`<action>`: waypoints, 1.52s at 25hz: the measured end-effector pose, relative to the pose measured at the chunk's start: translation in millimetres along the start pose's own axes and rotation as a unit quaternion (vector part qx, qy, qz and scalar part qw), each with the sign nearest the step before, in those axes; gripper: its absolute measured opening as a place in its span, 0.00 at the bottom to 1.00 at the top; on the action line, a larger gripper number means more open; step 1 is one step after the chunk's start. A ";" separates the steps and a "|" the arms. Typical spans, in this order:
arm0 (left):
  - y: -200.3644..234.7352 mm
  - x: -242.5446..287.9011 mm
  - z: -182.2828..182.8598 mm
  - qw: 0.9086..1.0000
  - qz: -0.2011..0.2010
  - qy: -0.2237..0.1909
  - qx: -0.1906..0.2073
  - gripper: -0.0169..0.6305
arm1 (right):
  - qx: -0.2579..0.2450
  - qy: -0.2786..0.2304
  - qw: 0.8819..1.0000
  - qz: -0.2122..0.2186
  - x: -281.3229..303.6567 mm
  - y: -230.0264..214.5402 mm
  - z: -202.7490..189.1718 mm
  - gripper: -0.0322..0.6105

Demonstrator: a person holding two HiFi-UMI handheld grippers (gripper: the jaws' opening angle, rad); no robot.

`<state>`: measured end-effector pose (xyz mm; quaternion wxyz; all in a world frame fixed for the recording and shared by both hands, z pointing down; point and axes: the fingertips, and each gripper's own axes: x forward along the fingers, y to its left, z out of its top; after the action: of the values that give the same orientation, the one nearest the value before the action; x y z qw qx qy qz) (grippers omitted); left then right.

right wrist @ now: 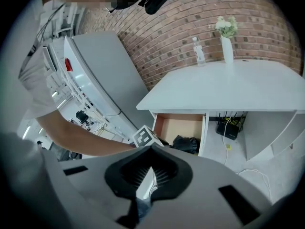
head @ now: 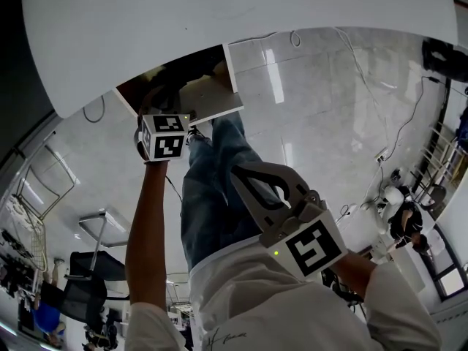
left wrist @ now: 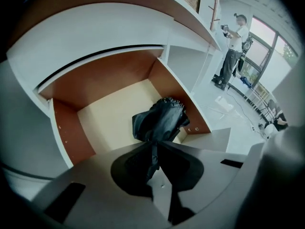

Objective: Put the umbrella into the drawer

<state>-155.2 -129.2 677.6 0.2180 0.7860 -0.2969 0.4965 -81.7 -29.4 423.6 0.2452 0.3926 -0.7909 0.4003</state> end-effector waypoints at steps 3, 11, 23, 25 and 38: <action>-1.4 -12.1 2.3 1.000 0.001 -0.013 -0.015 0.09 | -0.007 -0.008 1.000 -0.001 -3.2 5.6 6.2 0.06; -13.8 -48.6 5.5 0.997 0.000 -0.041 -0.059 0.05 | -0.031 -0.021 0.999 -0.009 -13.6 11.7 16.5 0.06; -35.7 -121.7 17.6 0.993 -0.003 -0.082 -0.089 0.05 | -0.060 -0.055 0.996 -0.025 -49.0 32.0 35.4 0.06; -39.0 -133.1 19.2 0.992 -0.001 -0.089 -0.085 0.05 | -0.064 -0.057 0.996 -0.029 -55.0 34.7 35.7 0.06; -56.5 -224.4 29.8 0.985 0.004 -0.147 -0.092 0.05 | -0.091 -0.083 0.992 -0.040 -85.5 64.0 38.7 0.06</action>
<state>-171.3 -50.9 458.5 0.2411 0.8260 -0.3732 0.3469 -88.0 -1.3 313.8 0.2297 0.4320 -0.8252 0.2821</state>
